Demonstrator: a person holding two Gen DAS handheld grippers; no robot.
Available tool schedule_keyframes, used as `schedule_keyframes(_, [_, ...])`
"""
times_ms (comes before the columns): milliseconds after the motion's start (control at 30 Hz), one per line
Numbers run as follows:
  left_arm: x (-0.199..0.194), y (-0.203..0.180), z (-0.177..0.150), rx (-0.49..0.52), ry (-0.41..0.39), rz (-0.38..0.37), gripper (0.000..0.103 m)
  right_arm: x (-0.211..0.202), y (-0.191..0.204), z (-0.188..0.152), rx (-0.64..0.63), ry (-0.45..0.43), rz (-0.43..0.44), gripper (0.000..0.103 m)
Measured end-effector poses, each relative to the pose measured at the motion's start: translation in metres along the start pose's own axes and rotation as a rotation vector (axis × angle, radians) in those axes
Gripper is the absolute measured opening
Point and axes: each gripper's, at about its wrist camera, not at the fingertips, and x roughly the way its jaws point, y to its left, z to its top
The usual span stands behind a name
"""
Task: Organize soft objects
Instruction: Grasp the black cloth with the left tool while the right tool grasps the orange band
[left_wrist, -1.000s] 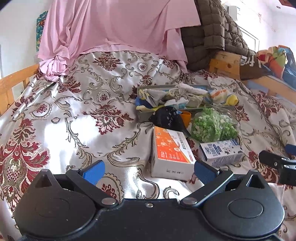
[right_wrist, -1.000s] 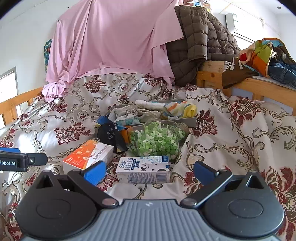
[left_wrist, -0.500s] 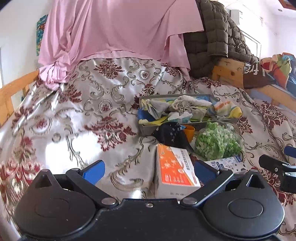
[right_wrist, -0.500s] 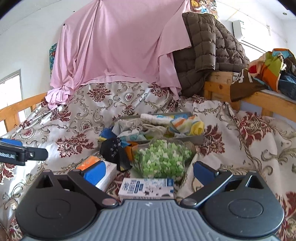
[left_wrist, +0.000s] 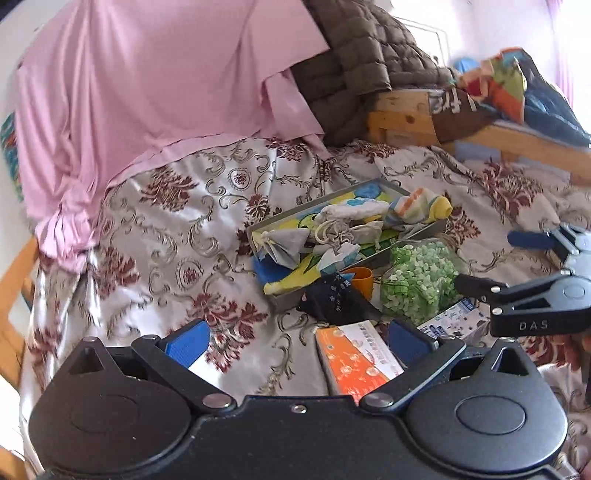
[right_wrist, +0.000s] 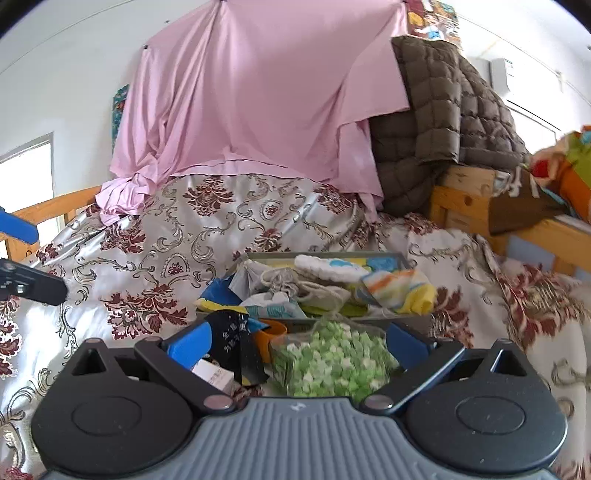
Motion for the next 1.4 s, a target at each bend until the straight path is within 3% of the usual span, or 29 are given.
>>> schedule_keyframes(200, [0.038,0.012,0.013,-0.016,0.041,0.015,0.102,0.029,-0.007,0.012,-0.09,0.07,0.054,0.103])
schedule_keyframes(433, [0.089,0.041,0.019,-0.177,0.092,0.002,0.102,0.093,-0.014,0.033,-0.225,0.159,0.162,0.103])
schedule_keyframes(633, [0.126,0.05,0.025,-0.129,0.064,-0.031,0.102,0.157,-0.015,0.035,-0.289,0.262,0.298,0.103])
schedule_keyframes(867, [0.182,0.052,0.022,-0.084,0.083,-0.162,0.102,0.19,-0.015,0.033,-0.342,0.385,0.384,0.097])
schedule_keyframes(1167, [0.244,0.054,0.016,-0.096,0.079,-0.393,0.101,0.211,-0.004,0.049,-0.451,0.521,0.381,0.088])
schedule_keyframes(1233, [0.252,0.055,0.015,-0.098,0.079,-0.429,0.097,0.215,0.0,0.049,-0.478,0.551,0.387,0.085])
schedule_keyframes(1400, [0.27,0.065,0.006,-0.148,0.125,-0.534,0.074,0.226,0.013,0.047,-0.528,0.601,0.386,0.079])
